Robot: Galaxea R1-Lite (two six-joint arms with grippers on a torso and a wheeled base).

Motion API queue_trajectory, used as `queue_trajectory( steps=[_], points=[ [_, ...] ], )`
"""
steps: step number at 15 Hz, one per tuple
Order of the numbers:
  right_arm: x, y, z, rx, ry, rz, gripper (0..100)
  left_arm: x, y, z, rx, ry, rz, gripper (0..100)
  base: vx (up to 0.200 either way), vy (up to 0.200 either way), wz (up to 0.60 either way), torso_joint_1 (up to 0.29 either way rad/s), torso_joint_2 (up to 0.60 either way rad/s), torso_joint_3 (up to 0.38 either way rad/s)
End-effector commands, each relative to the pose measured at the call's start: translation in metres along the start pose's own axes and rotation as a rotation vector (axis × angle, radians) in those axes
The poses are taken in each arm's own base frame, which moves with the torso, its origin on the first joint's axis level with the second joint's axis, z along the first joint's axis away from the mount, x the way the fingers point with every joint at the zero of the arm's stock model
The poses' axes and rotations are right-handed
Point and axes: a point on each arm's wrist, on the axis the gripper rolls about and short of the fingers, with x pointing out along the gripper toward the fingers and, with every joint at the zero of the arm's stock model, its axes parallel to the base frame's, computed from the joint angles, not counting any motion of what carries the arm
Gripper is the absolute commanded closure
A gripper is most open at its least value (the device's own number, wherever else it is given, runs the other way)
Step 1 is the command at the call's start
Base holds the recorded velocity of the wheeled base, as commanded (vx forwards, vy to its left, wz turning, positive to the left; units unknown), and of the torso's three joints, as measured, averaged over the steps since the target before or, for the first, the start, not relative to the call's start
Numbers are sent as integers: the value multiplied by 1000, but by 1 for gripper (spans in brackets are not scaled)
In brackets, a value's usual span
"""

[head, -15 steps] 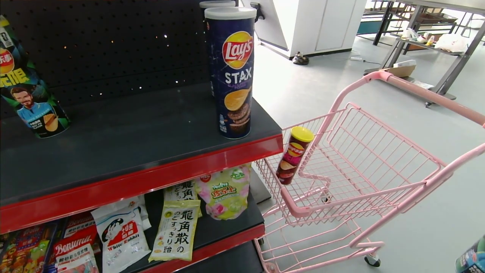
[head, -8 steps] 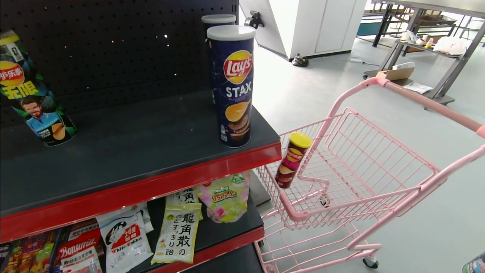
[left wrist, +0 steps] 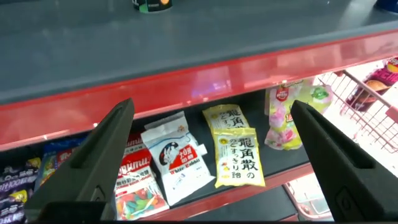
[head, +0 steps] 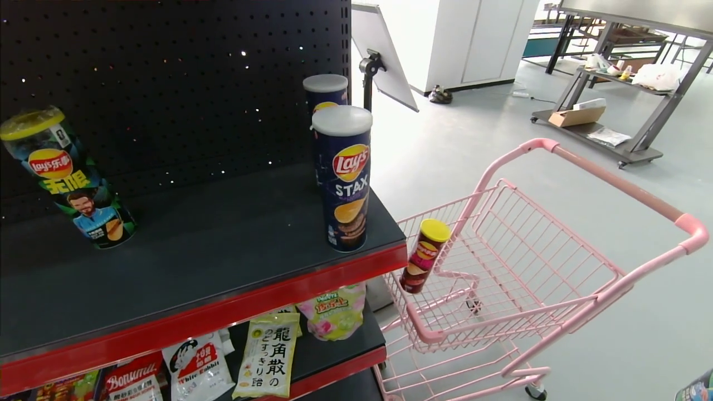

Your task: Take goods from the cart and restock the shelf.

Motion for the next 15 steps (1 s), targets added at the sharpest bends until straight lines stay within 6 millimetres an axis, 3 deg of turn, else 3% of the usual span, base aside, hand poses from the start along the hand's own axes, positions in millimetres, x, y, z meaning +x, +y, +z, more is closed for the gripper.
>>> queue_trajectory(
  steps=[1,13,15],
  points=[
    [4,0,1,-2,21,4,100,0,0,0,0,2,1,0,0,0,0,178,-432,-266],
    [13,0,4,-3,54,7,100,0,0,0,0,0,1,0,0,0,0,139,-332,-196],
    [15,0,4,-3,63,-1,100,0,0,0,0,2,1,0,0,0,600,17,-24,-19]
  ],
)
